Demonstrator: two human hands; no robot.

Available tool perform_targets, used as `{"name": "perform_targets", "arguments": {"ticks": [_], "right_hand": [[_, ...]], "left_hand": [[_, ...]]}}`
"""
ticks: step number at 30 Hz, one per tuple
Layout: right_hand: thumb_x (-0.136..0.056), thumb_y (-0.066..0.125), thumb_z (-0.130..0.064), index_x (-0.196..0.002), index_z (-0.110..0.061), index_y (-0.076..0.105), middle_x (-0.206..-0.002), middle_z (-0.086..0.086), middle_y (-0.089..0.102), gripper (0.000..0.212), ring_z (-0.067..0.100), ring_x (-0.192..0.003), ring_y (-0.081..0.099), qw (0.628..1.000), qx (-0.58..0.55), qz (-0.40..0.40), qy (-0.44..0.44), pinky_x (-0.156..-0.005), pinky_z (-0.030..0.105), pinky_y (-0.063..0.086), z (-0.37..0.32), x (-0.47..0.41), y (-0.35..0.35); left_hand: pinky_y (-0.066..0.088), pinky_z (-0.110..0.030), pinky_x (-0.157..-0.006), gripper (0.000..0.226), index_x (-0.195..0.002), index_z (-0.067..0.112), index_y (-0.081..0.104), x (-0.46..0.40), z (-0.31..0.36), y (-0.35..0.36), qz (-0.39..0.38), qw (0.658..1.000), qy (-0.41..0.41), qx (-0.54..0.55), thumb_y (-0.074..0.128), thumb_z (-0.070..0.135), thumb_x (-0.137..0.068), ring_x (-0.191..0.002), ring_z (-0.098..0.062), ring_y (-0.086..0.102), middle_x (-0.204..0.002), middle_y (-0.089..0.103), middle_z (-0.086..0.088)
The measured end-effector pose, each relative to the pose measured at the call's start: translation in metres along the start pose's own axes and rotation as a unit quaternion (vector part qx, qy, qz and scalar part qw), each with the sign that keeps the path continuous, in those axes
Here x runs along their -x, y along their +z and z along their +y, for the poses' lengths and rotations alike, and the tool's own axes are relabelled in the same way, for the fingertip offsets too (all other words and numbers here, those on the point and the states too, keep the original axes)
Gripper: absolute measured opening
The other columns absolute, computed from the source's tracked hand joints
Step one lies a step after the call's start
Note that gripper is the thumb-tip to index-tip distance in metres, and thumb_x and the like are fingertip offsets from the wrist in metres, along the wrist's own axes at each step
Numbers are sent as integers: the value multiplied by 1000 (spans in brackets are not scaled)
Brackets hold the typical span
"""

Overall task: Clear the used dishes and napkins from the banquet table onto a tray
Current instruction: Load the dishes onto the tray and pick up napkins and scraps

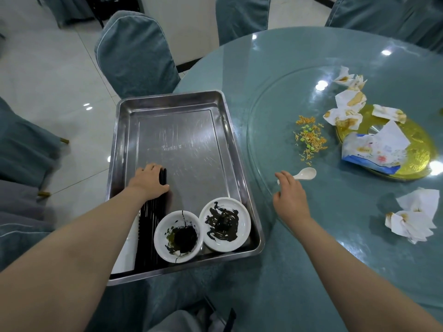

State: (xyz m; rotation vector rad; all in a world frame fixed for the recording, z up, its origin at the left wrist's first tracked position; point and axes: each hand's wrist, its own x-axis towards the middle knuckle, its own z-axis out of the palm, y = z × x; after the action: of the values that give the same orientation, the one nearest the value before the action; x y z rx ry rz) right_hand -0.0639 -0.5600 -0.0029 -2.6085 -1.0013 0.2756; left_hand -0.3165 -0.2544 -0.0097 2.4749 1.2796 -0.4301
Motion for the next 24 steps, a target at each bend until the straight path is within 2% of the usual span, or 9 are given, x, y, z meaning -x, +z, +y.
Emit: {"name": "perform_targets", "arguments": {"ticks": [3,7,9,11,13,15,18,21,24], "right_hand": [[-84,50,-2,-141,-12,44,-148,7,41,58,33,-117,48,998,64,-7,-2,-90,45,43,6,-9,-3],[-86,49,0,-131,-7,52,-131,10,52,46,33,-106,49,998,63,-22,2,-85,43,43,8,-14,-4],[-87,48,0,-123,-6,56,-124,11,53,37,32,-104,48,998,56,-30,2,-82,40,42,10,-14,-5],[-89,49,-1,-117,-5,57,-120,12,52,30,31,-102,46,998,53,-35,-1,-79,37,40,12,-13,-6],[-90,50,-3,-113,-4,59,-117,12,52,25,32,-99,47,998,56,-40,-3,-77,35,38,13,-13,-7],[-89,50,-2,-109,-3,60,-114,14,54,23,33,-95,48,997,62,-47,-10,-77,37,40,15,-14,-8],[-89,49,1,-108,-4,61,-113,13,54,23,34,-94,49,996,61,-64,-19,-76,39,44,17,-15,-11],[-89,48,3,-106,-4,63,-110,12,57,24,33,-93,51,995,62,-70,-28,-73,35,42,18,-15,-13],[-91,48,0,-104,-4,65,-108,12,59,21,33,-92,53,996,54,-67,-38,-76,39,46,16,-11,-12]], "left_hand": [[42,-48,-102,68,-142,18,35,2,-1,0,19,1000,10,8,61,47,-87,-136,-32,28,-147,31,-4],[35,-51,-108,69,-140,19,37,3,-1,2,32,999,13,-28,61,52,-84,-138,-30,23,-146,32,-5],[26,-52,-113,74,-142,21,33,3,-1,4,40,998,10,-37,62,54,-82,-144,-32,11,-153,23,-7],[20,-52,-115,86,-150,21,20,4,-2,6,26,1000,-5,7,64,51,-83,-147,-34,-1,-160,6,-8],[21,-51,-117,95,-154,20,8,4,-2,6,-2,999,-20,43,65,49,-84,-147,-36,1,-161,-2,-8],[24,-49,-116,93,-153,17,10,6,-2,4,-10,999,-17,31,64,50,-85,-146,-35,8,-161,5,-10],[29,-48,-113,83,-150,15,23,8,-2,1,2,1000,-5,14,62,51,-86,-144,-33,15,-157,16,-11],[32,-48,-111,79,-147,15,28,11,-2,0,4,1000,-5,16,62,50,-86,-142,-33,18,-154,21,-12],[33,-47,-110,78,-147,15,29,12,-1,-2,-7,1000,-3,17,60,53,-86,-140,-33,22,-151,24,-12]]}}
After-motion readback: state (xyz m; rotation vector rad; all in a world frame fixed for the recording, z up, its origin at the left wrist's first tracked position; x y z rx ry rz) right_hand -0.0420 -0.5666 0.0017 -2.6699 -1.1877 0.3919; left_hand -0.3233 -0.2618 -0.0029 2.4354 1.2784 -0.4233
